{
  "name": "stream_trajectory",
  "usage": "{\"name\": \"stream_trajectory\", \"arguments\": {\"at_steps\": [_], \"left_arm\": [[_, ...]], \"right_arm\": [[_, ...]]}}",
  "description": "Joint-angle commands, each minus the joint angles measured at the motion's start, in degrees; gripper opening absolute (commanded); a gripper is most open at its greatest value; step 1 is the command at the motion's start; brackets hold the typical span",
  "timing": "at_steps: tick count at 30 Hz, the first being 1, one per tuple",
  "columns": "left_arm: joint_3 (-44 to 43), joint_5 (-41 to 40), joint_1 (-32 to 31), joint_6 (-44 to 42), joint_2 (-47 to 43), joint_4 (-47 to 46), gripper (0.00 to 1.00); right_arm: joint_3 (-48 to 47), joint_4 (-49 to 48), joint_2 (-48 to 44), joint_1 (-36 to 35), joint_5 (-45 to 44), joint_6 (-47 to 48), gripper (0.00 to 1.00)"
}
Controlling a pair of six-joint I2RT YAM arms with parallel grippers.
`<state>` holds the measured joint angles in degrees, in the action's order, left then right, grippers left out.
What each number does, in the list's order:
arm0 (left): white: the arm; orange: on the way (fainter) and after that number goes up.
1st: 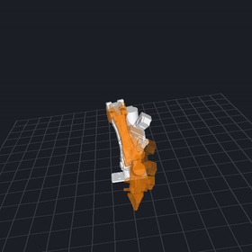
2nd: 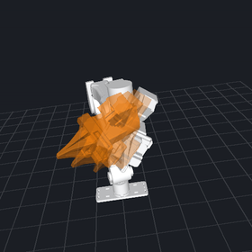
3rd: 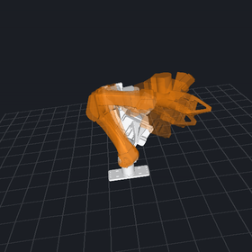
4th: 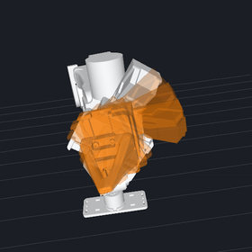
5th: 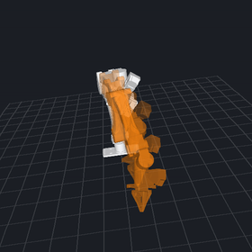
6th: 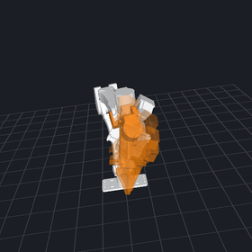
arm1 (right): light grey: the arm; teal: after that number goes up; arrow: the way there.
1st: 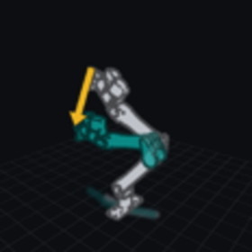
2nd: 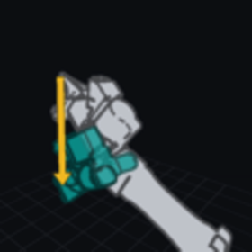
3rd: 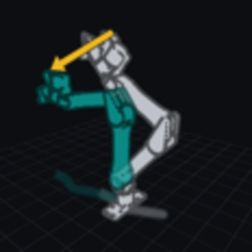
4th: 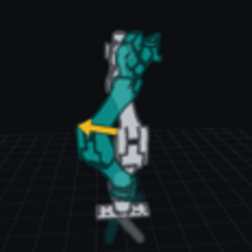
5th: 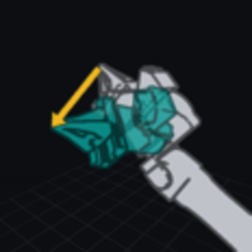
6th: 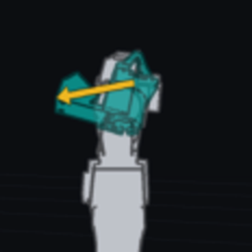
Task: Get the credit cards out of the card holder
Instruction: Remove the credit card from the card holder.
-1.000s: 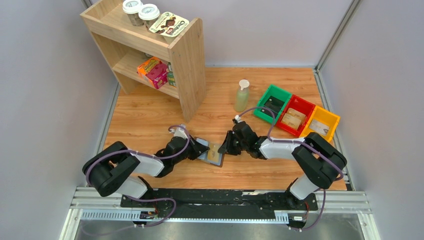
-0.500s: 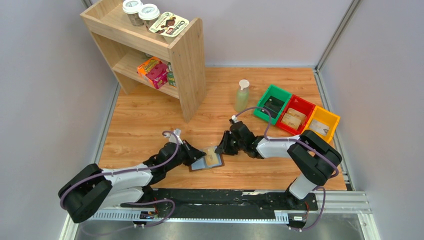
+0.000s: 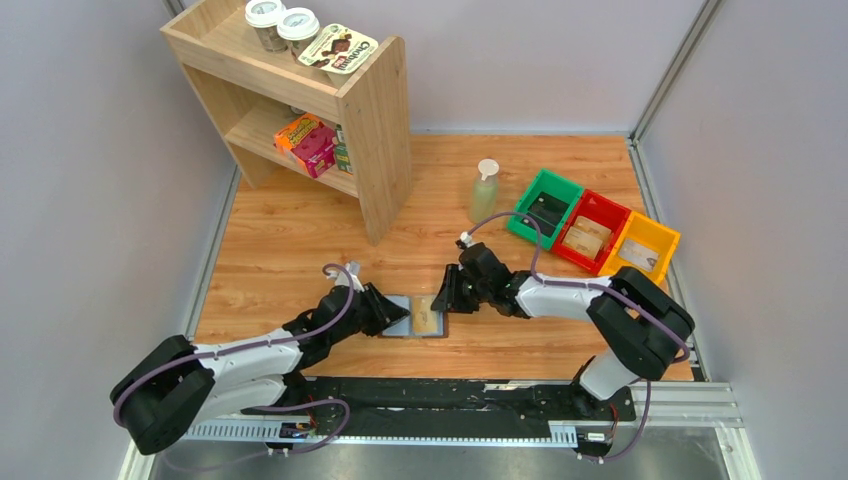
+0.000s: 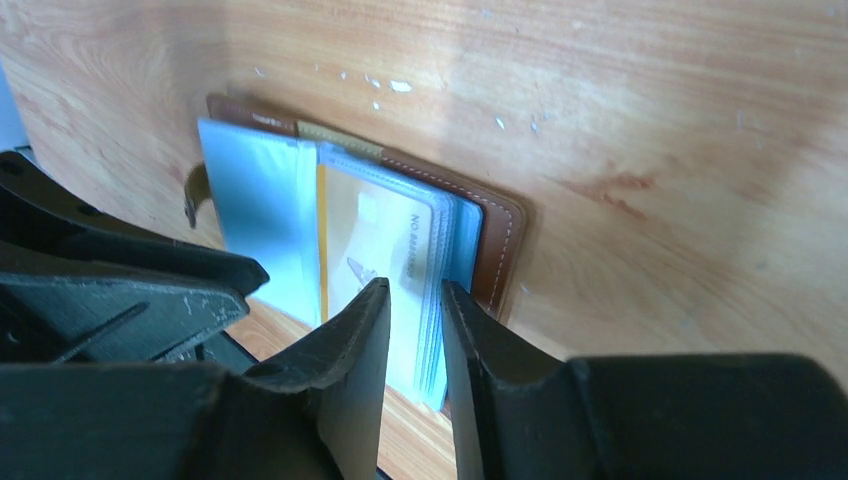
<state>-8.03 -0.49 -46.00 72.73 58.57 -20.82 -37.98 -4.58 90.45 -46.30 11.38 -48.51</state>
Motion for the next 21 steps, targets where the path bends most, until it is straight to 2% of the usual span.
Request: {"name": "stream_trajectory", "arguments": {"at_steps": [1,9,14,21], "left_arm": [[-1.64,1.37,-0.14,-0.22,0.58,0.87,0.33],[-1.99,2.68,-0.14,-0.22,2.16,0.87,0.34],[-1.99,3.39,-0.58,0.31,4.80,-0.97,0.34],[-2.43,3.66,-0.93,0.40,6.30,-2.03,0.34]], "right_arm": [[-2.54,7.56,-3.79,-0.37,-1.80,3.69,0.32],[-2.89,10.28,-5.20,-0.89,-3.54,4.56,0.28],[-3.60,13.63,-8.62,-1.16,-7.51,4.22,0.33],[-2.37,9.77,-7.14,-1.68,-3.12,1.05,0.24]]}}
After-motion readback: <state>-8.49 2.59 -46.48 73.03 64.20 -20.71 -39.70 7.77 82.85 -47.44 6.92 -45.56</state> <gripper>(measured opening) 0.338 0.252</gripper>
